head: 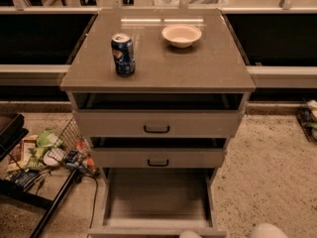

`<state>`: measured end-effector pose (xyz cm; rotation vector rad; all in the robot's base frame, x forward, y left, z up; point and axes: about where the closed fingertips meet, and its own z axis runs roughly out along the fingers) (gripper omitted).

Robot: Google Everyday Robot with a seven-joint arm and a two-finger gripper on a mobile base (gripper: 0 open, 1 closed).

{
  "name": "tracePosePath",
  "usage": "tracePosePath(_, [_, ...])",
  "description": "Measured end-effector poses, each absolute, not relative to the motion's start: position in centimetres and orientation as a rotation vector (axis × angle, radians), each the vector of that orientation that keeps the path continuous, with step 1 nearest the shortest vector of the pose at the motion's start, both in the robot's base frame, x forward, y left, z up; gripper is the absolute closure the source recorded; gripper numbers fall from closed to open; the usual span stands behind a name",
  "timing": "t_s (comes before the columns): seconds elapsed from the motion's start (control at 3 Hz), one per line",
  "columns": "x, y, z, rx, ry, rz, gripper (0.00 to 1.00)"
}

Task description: Close bottom drawer

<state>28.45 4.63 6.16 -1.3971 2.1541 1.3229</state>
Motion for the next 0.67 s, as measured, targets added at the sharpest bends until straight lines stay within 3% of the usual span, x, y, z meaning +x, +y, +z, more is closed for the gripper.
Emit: tracePosePath(0.67, [43.9,-0.3,4.4,-1.377,2.149,1.041,1.0])
